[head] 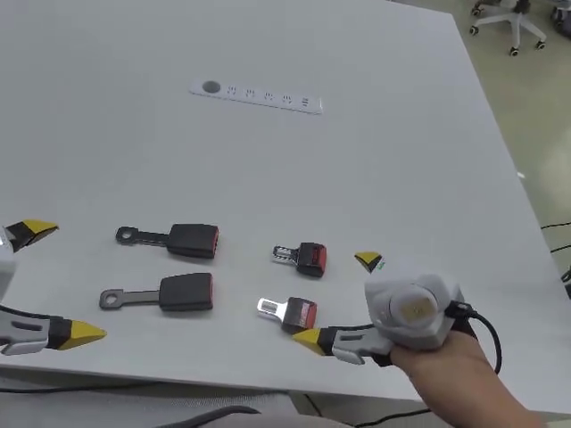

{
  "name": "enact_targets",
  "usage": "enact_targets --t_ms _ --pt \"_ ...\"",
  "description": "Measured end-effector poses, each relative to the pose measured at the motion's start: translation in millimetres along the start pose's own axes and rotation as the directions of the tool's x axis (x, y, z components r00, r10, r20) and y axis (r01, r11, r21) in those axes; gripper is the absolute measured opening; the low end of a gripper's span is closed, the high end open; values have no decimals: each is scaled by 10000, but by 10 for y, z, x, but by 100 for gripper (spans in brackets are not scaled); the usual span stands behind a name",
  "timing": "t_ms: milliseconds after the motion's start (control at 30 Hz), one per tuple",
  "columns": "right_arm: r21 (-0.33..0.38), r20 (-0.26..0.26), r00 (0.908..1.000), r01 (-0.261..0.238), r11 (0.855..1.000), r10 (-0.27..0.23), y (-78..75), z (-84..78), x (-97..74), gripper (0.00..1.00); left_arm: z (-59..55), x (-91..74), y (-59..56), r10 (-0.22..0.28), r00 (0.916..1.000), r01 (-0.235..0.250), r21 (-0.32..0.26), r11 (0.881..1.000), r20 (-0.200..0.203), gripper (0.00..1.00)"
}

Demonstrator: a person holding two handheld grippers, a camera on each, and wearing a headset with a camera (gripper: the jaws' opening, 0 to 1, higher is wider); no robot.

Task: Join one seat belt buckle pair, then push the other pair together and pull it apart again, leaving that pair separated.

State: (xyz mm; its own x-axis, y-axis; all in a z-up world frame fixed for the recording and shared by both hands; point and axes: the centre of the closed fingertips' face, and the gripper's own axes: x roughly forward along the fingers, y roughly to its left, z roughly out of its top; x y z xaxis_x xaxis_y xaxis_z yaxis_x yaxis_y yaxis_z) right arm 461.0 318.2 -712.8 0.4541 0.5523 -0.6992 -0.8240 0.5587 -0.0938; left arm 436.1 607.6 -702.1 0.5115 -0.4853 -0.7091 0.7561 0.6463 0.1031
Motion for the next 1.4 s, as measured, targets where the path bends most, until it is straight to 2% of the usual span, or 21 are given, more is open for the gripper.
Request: enact_targets --t_ms 267,400,533,567,600,633,767,867,933,1000,1100,1167,1400 --pt "-37 -118 9999 -69 10000 69 39 -41 26 88 9 79 -70 -296 9990 301 155 9994 -334 90" --pt "-94 -247 9996 -128 9999 126 46 -74 37 84 44 133 -118 -538 9976 538 -8 9986 -432 83" --pt "-216 -262 9995 -197 9996 191 46 -59 57 81 42 181 -171 -681 9956 697 233 9973 -642 78" --pt "-221 -294 9992 -266 9994 259 55 -63 64 78 47 188 -184 -744 9950 761 236 9968 -660 74" --pt "-37 -534 9980 -331 9994 329 62 -97 72 73 46 203 -201 -869 9940 883 186 9959 -662 69" --pt "-69 -542 9979 -365 9993 361 70 -93 71 70 52 216 -210 -914 9938 930 229 9954 -636 67" --pt "-215 -518 9975 -484 9986 472 97 -77 95 67 44 273 -256 -1133 9903 1164 359 9925 -801 65" --pt "-282 -518 9963 -706 9971 691 132 -75 128 63 86 307 -314 -1287 9880 1333 507 9898 -859 63" --pt "-442 -539 9948 -894 9950 869 167 -74 130 60 74 338 -320 -1375 9860 1431 553 9882 -946 63" --pt "-573 -541 9937 -1012 9932 981 190 -77 157 57 70 373 -340 -1496 9833 1566 638 9856 -1032 62" --pt "-721 -608 9920 -1153 9907 1110 222 -86 185 53 148 423 -397 -1760 9811 1843 1107 9766 -801 55" --pt "-790 -610 9913 -1215 9894 1168 232 -84 206 52 160 457 -410 -1810 9797 1898 1079 9759 -861 54" --pt "-969 -729 9862 -1555 9831 1488 283 -89 265 46 154 653 -461 -2208 9673 2390 1571 9582 -1248 51"
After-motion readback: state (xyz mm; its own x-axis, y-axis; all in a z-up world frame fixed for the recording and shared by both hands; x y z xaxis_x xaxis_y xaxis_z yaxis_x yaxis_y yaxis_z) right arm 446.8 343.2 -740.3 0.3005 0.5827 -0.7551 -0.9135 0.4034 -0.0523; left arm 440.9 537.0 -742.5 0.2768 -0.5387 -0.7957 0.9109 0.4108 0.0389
